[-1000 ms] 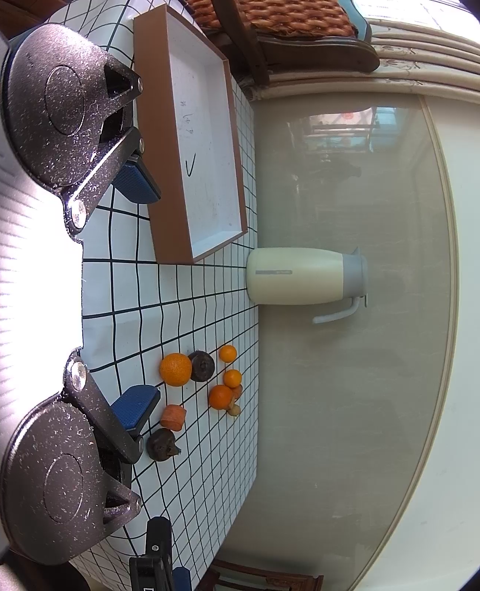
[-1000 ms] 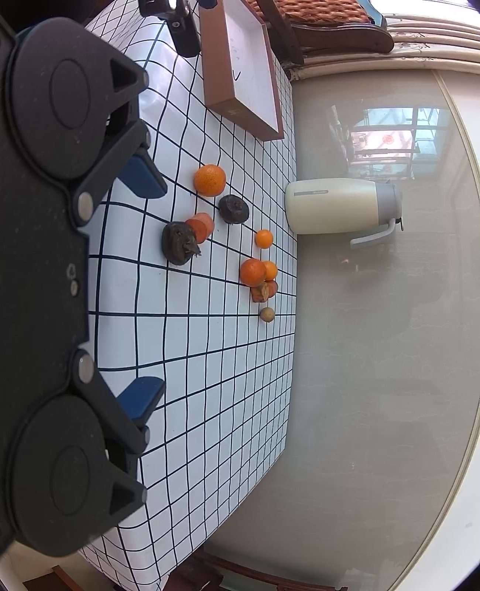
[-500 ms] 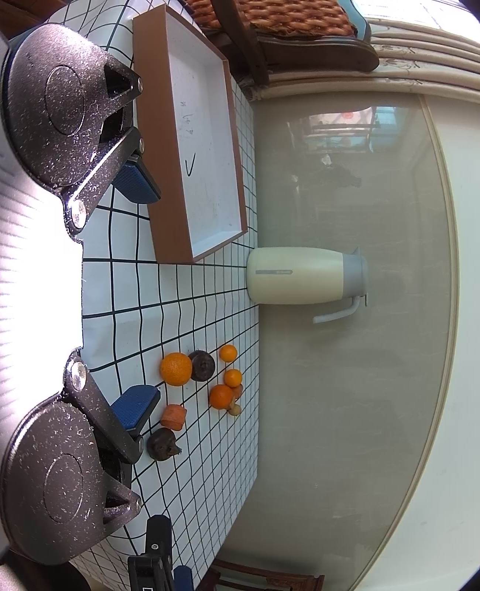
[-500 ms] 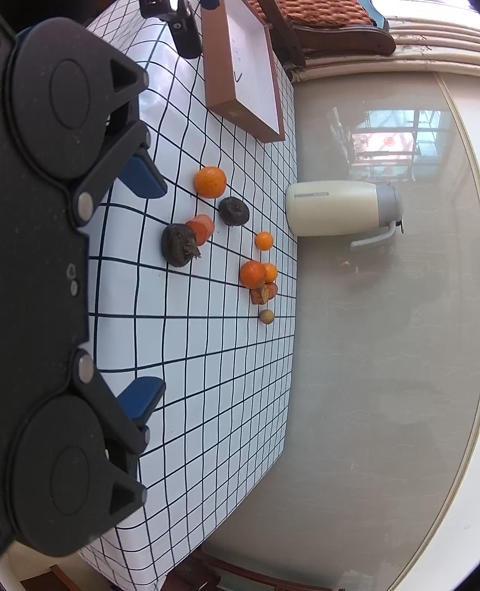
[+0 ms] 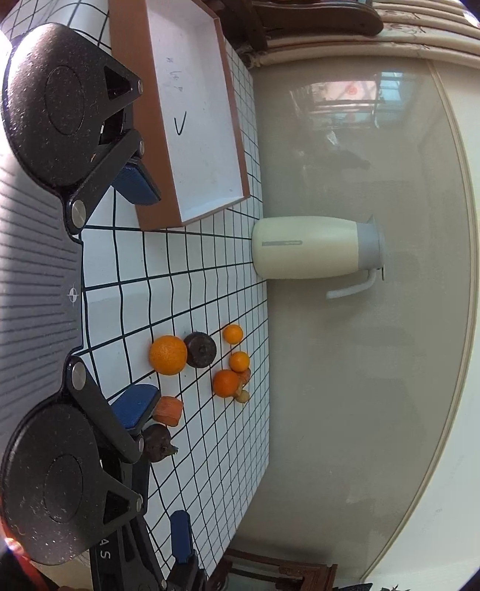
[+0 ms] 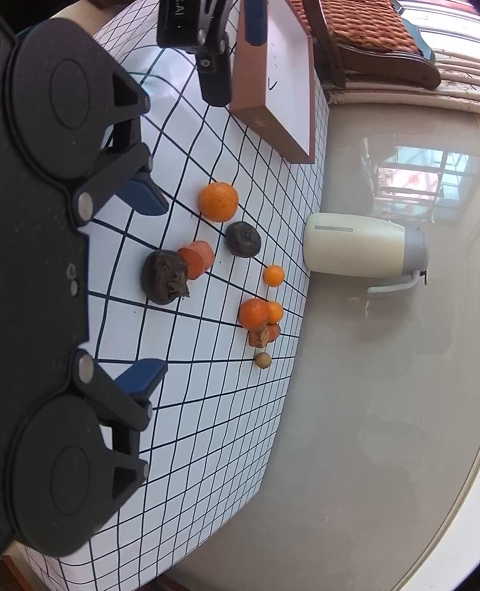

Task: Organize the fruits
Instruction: 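Grasp the large orange with the left gripper while the right gripper grasps the dark brown fruit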

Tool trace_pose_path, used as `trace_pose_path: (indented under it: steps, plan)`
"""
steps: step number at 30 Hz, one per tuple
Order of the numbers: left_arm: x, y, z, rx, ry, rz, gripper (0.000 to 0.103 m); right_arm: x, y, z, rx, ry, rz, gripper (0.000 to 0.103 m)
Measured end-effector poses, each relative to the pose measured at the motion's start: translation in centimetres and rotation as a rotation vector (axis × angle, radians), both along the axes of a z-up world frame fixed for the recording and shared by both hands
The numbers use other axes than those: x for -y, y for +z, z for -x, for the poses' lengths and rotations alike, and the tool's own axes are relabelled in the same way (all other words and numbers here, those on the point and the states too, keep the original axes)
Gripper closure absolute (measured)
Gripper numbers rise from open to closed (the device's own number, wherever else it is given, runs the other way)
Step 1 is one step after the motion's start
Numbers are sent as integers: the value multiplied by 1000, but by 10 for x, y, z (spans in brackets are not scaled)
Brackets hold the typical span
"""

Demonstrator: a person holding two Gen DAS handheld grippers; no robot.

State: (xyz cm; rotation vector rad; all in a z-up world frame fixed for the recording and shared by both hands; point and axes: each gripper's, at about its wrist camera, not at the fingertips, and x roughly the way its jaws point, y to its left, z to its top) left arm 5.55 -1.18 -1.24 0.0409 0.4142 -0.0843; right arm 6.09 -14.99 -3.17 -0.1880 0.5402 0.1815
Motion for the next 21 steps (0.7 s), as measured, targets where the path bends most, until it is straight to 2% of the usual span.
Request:
trace_pose_path:
  steps: [4, 6, 8, 10, 12, 15, 19, 20, 21]
  plan:
    - [3, -4, -12, -5, 2, 12, 0, -4, -12, -12, -9, 21, 21, 31]
    - [4, -9, -19, -15, -3, 23, 0, -4, -18, -18, -14, 28, 23, 37]
    - [8, -13, -27, -27, -15, 27, 0, -4, -22, -23, -18, 32, 18, 38]
    - [13, -18, -35, -40, -37, 27, 0, -4, -25, -29, -20, 37, 20, 44]
    - [20, -21, -42, -47, -54, 20, 0, -3, -26, -33, -18, 40, 24, 58]
    - [29, -24, -51, -47, -85, 15, 0, 1, -25, -39, -14, 46, 12, 68]
    - [40, -28, -66, -52, -102, 14, 1, 9, -25, -50, -12, 24, 12, 68]
    - [42, -29, -70, -57, -104, 16, 2, 11, -25, -53, -14, 21, 4, 69]
    - [43, -31, -74, -67, -109, 20, 13, 14, -24, -56, -17, 19, -4, 69]
